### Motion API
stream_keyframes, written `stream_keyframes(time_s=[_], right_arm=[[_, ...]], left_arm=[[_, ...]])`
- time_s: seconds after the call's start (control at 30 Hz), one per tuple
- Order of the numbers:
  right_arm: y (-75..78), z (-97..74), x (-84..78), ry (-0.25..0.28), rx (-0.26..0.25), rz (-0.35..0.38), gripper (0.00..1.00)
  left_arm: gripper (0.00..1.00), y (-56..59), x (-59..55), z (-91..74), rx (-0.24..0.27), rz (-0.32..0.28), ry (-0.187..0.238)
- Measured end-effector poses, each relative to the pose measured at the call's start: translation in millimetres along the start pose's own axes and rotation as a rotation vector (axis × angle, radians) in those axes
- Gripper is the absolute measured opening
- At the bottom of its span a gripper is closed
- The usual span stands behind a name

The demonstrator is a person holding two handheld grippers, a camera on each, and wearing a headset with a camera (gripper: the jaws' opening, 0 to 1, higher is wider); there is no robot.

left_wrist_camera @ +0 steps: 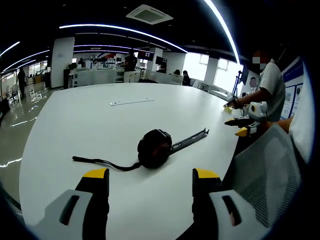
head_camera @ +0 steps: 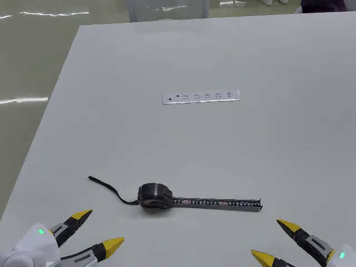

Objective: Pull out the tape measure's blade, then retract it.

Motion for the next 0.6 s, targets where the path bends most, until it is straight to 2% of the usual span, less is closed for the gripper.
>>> stream_keyframes(time_s=[0.1, 0.33, 0.6], right_arm=[[0.5, 1.4, 1.2, 0.001, 0.002, -0.001, 0.58], [3.7, 3.0, 3.1, 0.006, 0.004, -0.003, 0.58], [5.3, 5.7, 3.3, 0.005, 0.01, -0.006, 0.58]], left_arm=[[0.67, 2.8, 4.9, 6.3, -0.016, 0.001, -0.005], [0.69, 13.5, 9.7, 20.5, -0.076, 0.029, -0.054], [0.7, 14.7, 21.9, 32.1, -0.067, 0.021, -0.045]])
Point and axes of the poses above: the centre of the closed fingertips' face, and the gripper's own axes: z roughly forward along the fingers, y roughly to its right, x roughly out of its top, the point moved 8 cm from there along -z, roughly backward along the fingers, and after that the axes turned 9 degrees about z, right-handed, at the moved point
